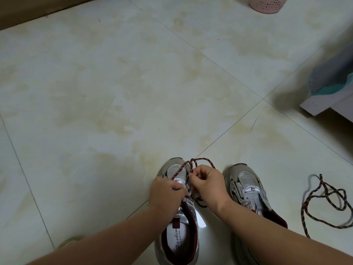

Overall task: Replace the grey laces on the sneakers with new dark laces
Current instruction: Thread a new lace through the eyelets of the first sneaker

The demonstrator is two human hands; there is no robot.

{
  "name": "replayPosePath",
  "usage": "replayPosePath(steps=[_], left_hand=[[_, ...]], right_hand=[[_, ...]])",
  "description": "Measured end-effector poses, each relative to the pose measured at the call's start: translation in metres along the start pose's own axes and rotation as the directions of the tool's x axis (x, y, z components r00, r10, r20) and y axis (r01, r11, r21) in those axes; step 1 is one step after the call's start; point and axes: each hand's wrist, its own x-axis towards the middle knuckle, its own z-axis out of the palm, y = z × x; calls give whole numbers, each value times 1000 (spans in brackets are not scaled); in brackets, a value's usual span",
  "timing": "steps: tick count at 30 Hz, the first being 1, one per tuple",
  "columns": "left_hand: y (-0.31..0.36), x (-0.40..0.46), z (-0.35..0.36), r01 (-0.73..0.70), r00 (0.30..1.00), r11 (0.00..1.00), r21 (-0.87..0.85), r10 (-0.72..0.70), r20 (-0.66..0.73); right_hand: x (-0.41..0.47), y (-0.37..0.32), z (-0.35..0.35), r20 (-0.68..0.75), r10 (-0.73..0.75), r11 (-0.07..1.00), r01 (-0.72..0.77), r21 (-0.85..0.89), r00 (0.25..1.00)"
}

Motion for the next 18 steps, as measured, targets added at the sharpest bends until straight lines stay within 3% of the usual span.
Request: replayPosePath(steps=[11,15,18], left_hand=[[3,-1,-1,4,1000,1000,4,-4,0],[-1,1,-2,-39,999,994,100,36,35],[5,3,-9,-118,993,955,272,110,44]], right_hand=[[-4,1,-3,46,29,997,-25,-77,999],[-4,-2,-7,120,44,990,-27,-138,992],[-1,-4,-6,149,29,985,-2,-174,988]])
